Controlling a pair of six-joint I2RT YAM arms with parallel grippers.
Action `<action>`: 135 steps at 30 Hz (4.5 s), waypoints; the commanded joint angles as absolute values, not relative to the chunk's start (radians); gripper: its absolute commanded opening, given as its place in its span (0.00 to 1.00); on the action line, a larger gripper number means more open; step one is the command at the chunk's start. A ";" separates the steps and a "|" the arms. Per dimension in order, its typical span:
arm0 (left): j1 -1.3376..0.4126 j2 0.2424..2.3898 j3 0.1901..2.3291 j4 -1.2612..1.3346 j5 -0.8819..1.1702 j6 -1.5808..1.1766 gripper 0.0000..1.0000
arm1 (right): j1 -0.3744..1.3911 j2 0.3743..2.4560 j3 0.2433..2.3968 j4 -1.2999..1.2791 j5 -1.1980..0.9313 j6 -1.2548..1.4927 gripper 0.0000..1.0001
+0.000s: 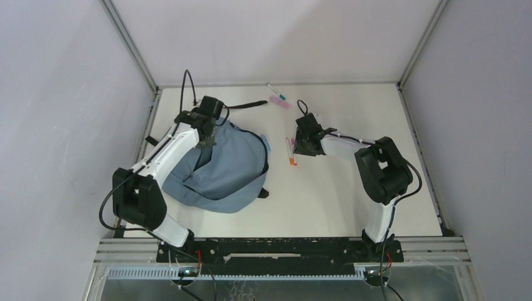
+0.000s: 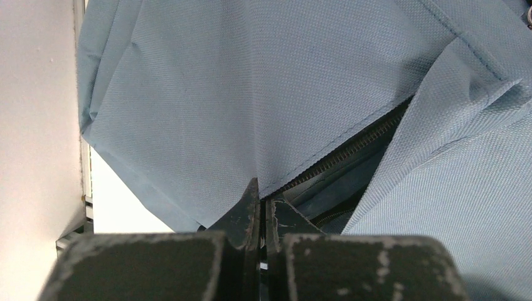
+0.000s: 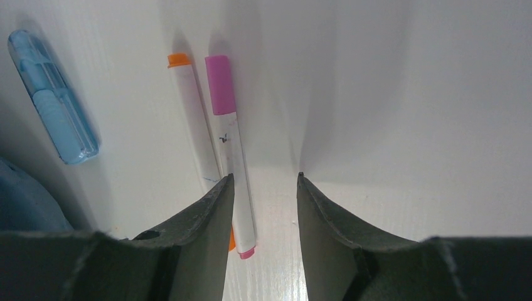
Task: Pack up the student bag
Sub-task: Pick up the stationery from the center of the board, then place the stationery in the student bag.
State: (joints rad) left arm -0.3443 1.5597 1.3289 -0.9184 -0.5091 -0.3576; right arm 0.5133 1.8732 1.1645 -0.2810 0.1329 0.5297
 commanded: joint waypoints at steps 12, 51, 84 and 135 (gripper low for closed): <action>-0.344 1.470 1.310 -0.927 -0.530 -0.329 0.00 | 0.551 1.830 1.188 -0.279 0.161 0.537 0.51; -0.537 1.401 1.046 -0.093 0.520 -0.864 0.79 | 0.477 1.216 0.767 0.072 -0.493 0.615 0.00; -0.548 1.437 1.315 -0.643 0.049 -0.552 0.00 | 0.567 1.224 0.807 0.041 -0.428 0.637 0.81; -0.479 1.699 1.238 -0.671 -0.764 0.107 0.00 | 0.504 1.215 0.792 -0.057 -0.445 0.611 0.81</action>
